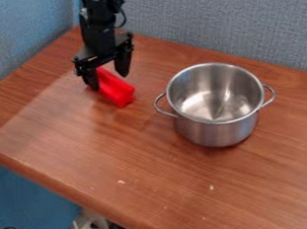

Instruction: Move the red object from the metal pot to the table

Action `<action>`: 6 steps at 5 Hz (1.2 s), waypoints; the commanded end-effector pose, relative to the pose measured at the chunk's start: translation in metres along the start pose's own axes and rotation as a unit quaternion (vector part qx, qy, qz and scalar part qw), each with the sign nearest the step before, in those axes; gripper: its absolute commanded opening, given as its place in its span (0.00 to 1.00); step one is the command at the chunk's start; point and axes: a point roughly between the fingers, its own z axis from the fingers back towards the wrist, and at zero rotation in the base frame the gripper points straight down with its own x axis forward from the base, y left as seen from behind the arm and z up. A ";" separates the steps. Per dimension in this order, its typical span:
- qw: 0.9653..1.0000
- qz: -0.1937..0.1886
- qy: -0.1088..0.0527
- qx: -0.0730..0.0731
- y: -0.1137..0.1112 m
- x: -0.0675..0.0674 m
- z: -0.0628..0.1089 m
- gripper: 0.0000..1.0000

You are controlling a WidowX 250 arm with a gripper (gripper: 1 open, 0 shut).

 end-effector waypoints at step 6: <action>0.998 -0.041 -0.036 -0.010 -0.017 0.000 0.012 0.00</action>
